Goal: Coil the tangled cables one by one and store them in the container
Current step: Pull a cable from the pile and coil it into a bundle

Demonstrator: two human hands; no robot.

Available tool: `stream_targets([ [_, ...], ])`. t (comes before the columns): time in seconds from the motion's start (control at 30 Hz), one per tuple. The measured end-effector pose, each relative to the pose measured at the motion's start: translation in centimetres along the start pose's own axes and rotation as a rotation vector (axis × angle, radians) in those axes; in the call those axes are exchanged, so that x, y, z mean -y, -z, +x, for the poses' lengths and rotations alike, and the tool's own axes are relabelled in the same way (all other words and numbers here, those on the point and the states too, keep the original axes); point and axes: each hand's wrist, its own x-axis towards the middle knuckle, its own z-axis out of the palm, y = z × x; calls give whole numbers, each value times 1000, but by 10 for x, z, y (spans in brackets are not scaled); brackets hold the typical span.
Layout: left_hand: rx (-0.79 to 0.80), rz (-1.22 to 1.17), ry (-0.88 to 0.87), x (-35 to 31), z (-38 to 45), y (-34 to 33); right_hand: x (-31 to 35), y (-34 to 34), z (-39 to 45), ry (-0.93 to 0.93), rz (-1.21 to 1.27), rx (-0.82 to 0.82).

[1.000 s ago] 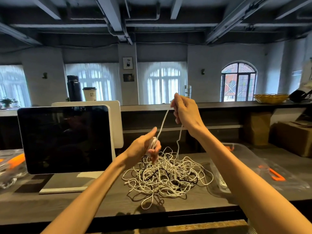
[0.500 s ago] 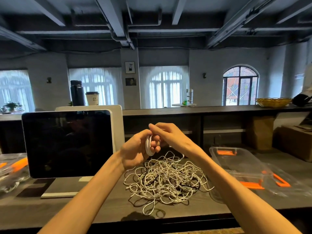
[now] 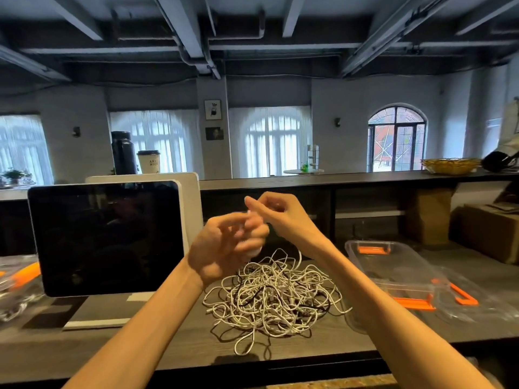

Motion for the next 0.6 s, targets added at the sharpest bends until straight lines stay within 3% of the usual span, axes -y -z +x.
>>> stream_targets([
  [0.07, -116, -249, -142, -6, 10, -6, -14, -15, -7, -37, -76, 14],
  [0.1, -212, -249, -229, -10, 17, -2, -20, -24, -12, -49, -170, 30],
  [0.2, -512, 262, -377, -13, 34, 17, -31, -39, -22, -31, -466, 82],
  [0.27, -597, 681, -376, -5, 38, 32, -27, -32, -20, 7, -605, 95],
  [0.37, -632, 1190, -400, 4, 36, 48, -14, -17, -17, 57, -736, 116],
  [0.47, -627, 1408, -360, 6, 32, 49, 2, -4, -12, 117, -904, 161],
  [0.53, -532, 1417, -226, 7, 29, 41, 11, 9, -4, 156, -940, 150],
  [0.6, -405, 1210, -78, 6, 26, 27, 16, 22, 2, 195, -874, 127],
])
